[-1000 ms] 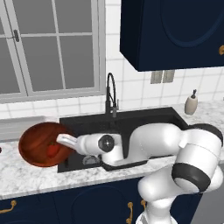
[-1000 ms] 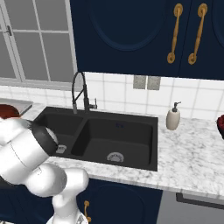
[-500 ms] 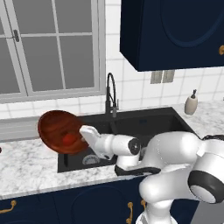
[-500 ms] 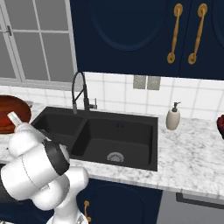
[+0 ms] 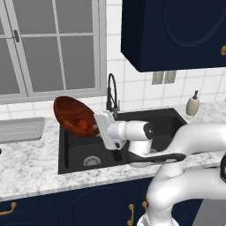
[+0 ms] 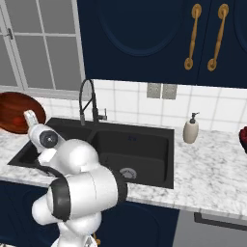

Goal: Pick the bell pepper from the sink and place it in the bowl. Then pick the bowl and place it in the microwave. Then close the microwave door and press the start button.

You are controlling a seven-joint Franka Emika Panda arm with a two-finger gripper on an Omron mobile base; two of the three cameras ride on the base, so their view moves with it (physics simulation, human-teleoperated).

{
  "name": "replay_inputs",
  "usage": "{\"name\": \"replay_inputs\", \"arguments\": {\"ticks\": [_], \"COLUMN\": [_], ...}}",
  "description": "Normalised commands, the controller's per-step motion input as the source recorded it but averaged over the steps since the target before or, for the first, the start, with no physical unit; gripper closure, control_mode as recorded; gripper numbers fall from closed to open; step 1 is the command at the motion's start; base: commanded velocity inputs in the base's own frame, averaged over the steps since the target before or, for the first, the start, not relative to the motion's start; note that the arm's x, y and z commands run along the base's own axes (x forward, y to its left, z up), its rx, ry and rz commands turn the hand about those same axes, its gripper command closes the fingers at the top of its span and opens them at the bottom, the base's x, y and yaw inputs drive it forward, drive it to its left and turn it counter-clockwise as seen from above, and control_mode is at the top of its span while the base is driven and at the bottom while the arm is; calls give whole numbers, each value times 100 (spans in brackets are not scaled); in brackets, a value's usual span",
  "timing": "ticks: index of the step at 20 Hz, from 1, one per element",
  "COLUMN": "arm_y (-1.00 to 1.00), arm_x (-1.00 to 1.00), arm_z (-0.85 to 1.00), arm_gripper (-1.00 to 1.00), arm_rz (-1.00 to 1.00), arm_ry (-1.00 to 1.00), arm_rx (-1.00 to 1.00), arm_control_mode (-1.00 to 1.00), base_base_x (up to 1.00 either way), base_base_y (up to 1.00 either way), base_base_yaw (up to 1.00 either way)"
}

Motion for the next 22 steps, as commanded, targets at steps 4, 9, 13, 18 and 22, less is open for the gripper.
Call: {"name": "replay_inputs", "arguments": {"ticks": [4, 9, 13, 18, 22], "arm_y": [0, 0, 0, -55, -46], "arm_x": [-8, -21, -53, -74, -76], "arm_z": [100, 100, 51, -1, -3], "arm_gripper": [100, 100, 100, 100, 100], "arm_rz": [-24, -28, -21, -15, -11], "arm_ry": [22, 17, 9, 0, -15], "arm_rx": [0, 0, 0, 0, 0], "arm_control_mode": [-100, -100, -100, -100, -100], "base_base_x": [0, 0, 0, 0, 0], "base_base_y": [0, 0, 0, 0, 0], "base_base_yaw": [0, 0, 0, 0, 0]}}
